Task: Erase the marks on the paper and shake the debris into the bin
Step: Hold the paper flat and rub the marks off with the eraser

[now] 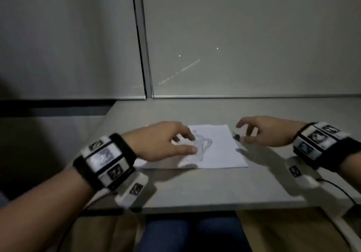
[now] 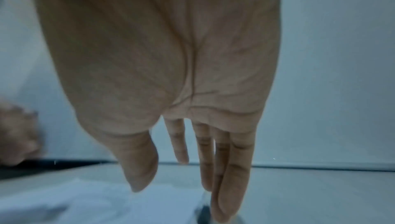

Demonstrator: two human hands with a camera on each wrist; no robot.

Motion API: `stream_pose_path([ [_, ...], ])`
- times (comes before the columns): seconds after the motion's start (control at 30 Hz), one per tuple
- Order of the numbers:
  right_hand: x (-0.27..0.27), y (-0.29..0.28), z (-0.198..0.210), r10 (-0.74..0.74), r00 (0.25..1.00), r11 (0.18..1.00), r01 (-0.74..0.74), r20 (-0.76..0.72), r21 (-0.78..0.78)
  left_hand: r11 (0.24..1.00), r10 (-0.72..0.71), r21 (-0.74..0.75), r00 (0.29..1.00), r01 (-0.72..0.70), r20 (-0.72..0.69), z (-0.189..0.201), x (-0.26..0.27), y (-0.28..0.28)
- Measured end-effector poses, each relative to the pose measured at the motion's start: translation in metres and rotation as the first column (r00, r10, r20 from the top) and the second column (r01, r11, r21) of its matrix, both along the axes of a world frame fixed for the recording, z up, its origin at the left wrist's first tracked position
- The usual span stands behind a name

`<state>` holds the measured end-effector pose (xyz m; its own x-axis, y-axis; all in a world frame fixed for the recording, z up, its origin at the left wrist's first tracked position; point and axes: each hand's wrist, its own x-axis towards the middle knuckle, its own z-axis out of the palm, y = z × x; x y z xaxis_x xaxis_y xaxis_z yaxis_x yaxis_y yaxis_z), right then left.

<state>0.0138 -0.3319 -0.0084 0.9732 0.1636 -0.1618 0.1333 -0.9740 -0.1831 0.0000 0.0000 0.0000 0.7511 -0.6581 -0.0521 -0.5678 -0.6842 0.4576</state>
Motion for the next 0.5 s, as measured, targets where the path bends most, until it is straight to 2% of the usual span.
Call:
stream_pose_path([
  [0.1, 0.03, 0.004, -0.023, -0.044, 0.998, 0.992, 0.039, -0.038, -0.117, 0.949, 0.048, 0.31, 0.997, -0.067, 0.068, -0.011, 0.05, -0.011],
  [0.2, 0.051, 0.011, -0.045, -0.065, 0.998, 0.986, 0.061, -0.023, -0.158, 0.878, 0.087, 0.465, 0.993, -0.114, 0.079, -0.026, 0.083, -0.019],
  [0.37, 0.076, 0.012, -0.064, -0.174, 0.981, 0.974, 0.184, 0.081, -0.134, 0.838, 0.085, 0.534, 0.994, -0.109, 0.069, -0.052, 0.119, -0.022],
  [0.5, 0.089, 0.01, -0.061, -0.25, 0.967, 0.956, 0.254, 0.043, -0.149, 0.825, 0.015, 0.561, 0.995, -0.065, 0.094, -0.064, 0.131, -0.023],
])
